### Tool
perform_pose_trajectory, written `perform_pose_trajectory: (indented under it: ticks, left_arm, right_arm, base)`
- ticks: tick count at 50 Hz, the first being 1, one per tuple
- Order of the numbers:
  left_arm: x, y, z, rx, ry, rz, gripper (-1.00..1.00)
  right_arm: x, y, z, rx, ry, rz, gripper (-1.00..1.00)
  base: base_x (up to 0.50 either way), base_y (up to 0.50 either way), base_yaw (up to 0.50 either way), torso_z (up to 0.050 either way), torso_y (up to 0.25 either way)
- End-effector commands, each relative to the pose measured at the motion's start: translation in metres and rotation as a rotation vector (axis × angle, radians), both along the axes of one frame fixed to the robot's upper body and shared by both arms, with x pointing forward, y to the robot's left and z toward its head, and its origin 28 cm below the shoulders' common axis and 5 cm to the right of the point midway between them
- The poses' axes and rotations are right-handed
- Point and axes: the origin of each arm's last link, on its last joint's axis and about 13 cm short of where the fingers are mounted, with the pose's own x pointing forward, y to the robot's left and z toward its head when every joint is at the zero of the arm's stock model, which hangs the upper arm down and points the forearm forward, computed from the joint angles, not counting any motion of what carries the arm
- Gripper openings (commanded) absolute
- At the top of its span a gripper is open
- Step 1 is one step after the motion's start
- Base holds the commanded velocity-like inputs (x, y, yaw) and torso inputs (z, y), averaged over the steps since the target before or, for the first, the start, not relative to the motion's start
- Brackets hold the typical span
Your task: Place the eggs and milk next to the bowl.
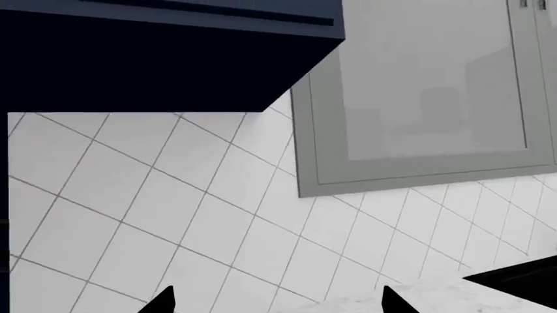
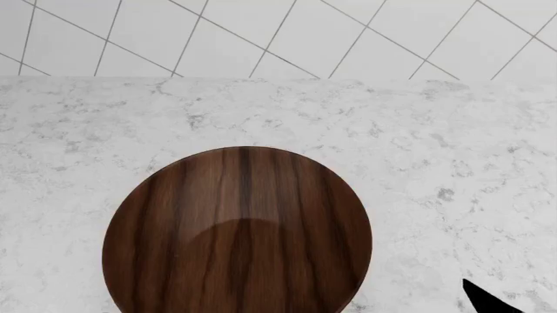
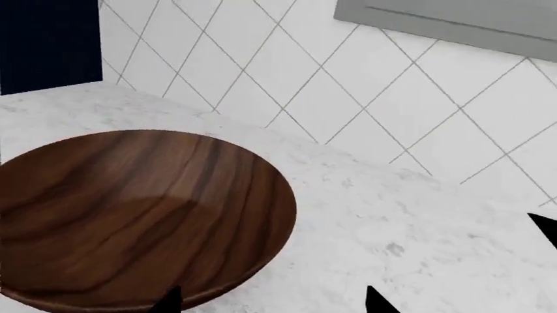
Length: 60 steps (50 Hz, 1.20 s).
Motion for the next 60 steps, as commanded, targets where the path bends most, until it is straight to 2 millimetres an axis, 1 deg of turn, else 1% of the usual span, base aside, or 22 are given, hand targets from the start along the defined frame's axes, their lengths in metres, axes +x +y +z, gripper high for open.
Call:
perform_pose_trajectory:
  ticks: [1,4,15,18,24,30,34,40,44,55,60]
  left_arm:
    - [0.000,-0.001,-0.003,-0.071,0.011,0.068,1.00]
    - [0.002,-0.005,-0.005,-0.074,0.023,0.071,1.00]
    - [0.004,-0.006,-0.003,-0.107,0.036,0.132,1.00]
    - [0.005,-0.007,-0.006,-0.105,0.042,0.138,1.00]
    - [0.005,-0.009,-0.005,-0.140,0.033,0.162,1.00]
    - [0.010,-0.012,-0.006,-0.140,0.021,0.185,1.00]
    - [0.012,-0.011,-0.004,-0.156,0.012,0.196,1.00]
    - [0.018,-0.006,0.004,-0.185,-0.028,0.238,1.00]
    - [0.025,-0.001,0.017,-0.206,-0.074,0.260,1.00]
    - [0.027,0.006,0.029,-0.211,-0.107,0.271,1.00]
    - [0.029,0.007,0.035,-0.200,-0.119,0.268,1.00]
  right_arm:
    - [-0.003,-0.005,0.010,0.083,-0.076,-0.076,1.00]
    - [0.003,-0.005,0.013,0.104,-0.095,-0.117,1.00]
    - [0.019,-0.006,0.024,0.185,-0.177,-0.209,1.00]
    - [0.027,-0.004,0.029,0.220,-0.219,-0.244,1.00]
    - [0.046,0.002,0.037,0.289,-0.302,-0.306,1.00]
    - [0.060,0.008,0.047,0.314,-0.377,-0.332,1.00]
    - [0.066,0.008,0.049,0.328,-0.391,-0.351,1.00]
    - [0.070,0.009,0.054,0.343,-0.407,-0.355,1.00]
    - [0.073,0.010,0.054,0.365,-0.416,-0.369,1.00]
    - [0.074,0.010,0.057,0.374,-0.422,-0.371,1.00]
    - [0.071,0.012,0.063,0.379,-0.438,-0.363,1.00]
  base:
    - [0.00,0.00,0.00,0.000,0.000]
    - [0.00,0.00,0.00,0.000,0.000]
    - [0.00,0.00,0.00,0.000,0.000]
    - [0.00,0.00,0.00,0.000,0.000]
    - [0.00,0.00,0.00,0.000,0.000]
    - [0.00,0.00,0.00,0.000,0.000]
    - [0.00,0.00,0.00,0.000,0.000]
    - [0.00,0.00,0.00,0.000,0.000]
    - [0.00,0.00,0.00,0.000,0.000]
    - [0.00,0.00,0.00,0.000,0.000]
    - [0.00,0.00,0.00,0.000,0.000]
